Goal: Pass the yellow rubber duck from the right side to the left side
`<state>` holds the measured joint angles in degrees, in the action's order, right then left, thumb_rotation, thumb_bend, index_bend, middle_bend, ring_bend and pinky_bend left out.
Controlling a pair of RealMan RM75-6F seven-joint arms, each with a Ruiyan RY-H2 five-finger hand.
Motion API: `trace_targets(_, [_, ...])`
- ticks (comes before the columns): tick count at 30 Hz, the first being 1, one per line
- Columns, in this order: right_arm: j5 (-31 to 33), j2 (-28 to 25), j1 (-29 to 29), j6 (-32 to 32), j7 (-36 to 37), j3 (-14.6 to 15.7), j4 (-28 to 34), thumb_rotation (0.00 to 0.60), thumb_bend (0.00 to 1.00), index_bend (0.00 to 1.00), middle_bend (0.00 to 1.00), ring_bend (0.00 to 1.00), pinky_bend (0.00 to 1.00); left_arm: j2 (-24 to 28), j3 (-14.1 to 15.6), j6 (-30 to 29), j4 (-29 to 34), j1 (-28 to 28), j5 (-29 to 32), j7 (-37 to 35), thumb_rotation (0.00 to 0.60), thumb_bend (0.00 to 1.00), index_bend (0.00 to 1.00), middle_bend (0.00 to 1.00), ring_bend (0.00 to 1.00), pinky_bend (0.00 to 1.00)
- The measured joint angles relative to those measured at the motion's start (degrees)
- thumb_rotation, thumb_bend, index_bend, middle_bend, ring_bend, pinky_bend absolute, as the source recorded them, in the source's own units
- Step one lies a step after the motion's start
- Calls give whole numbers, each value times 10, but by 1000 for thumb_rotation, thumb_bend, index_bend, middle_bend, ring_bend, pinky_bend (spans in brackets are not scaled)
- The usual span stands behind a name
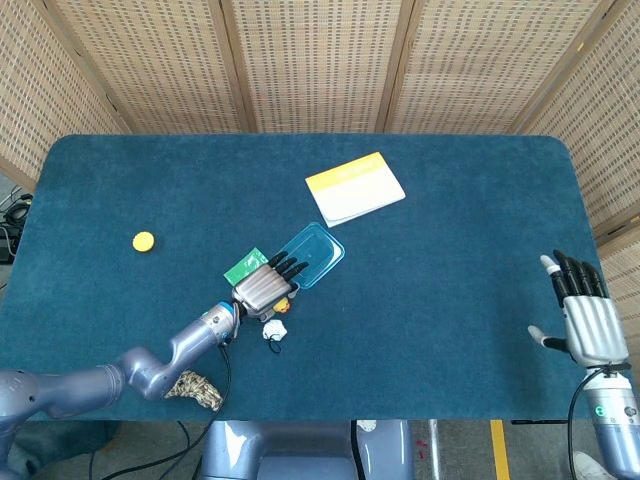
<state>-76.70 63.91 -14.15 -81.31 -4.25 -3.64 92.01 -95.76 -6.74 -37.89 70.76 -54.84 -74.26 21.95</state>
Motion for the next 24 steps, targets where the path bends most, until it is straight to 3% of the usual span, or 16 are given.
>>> trace_targets(9, [-4, -2, 4, 5, 7, -8, -2, 600, 0, 55, 0, 0, 0, -9, 4, -2, -9, -5, 13, 10, 600, 312, 515, 0, 0, 0])
trace_targets(18, [-8, -4, 8, 10, 12, -14, -3, 600, 0, 56, 0, 0, 0, -3, 1, -10, 1, -7, 31, 23, 600, 323, 553, 0, 0, 0])
trace_targets(24, [-13, -4, 11, 14, 14, -16, -4, 600, 0, 56, 0, 0, 0, 30, -12, -28, 30, -6, 41, 21, 600, 330, 557, 0, 0, 0])
